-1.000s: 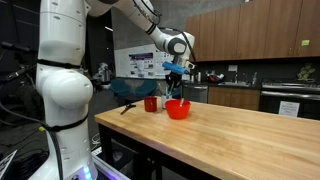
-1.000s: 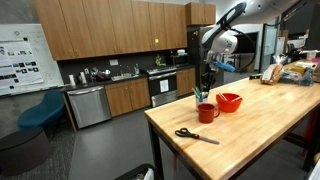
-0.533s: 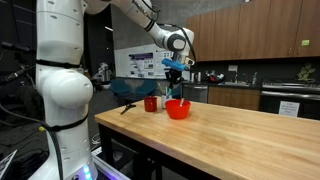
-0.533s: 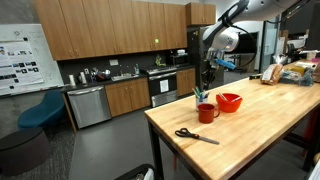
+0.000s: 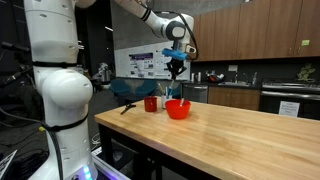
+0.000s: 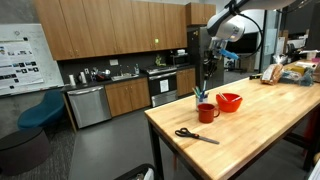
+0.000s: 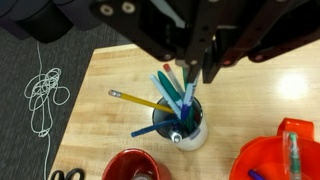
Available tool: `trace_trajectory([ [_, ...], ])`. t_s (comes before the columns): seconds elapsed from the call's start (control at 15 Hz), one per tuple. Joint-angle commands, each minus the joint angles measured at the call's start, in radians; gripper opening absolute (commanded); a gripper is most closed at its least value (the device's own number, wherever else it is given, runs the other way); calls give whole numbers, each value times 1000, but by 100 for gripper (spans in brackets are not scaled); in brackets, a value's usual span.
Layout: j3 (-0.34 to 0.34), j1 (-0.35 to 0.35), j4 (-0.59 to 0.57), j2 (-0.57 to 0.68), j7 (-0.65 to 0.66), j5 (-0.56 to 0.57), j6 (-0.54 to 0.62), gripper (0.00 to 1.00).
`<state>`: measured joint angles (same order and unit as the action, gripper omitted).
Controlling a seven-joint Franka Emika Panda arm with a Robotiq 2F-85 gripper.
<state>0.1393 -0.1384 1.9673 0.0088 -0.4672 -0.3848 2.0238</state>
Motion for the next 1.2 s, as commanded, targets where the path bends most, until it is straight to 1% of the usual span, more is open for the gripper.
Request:
trace_trajectory([
  [0.0, 23, -21, 29, -85, 2, 37, 13, 3],
  [0.2, 55, -39, 31, -117, 8, 61, 26, 3],
  [0.6, 115, -67, 51, -157, 6, 63, 37, 3],
  [0.87, 140, -78, 78, -136, 11, 61, 39, 3],
  [1.13, 147, -77, 115, -106, 6, 51, 35, 3],
])
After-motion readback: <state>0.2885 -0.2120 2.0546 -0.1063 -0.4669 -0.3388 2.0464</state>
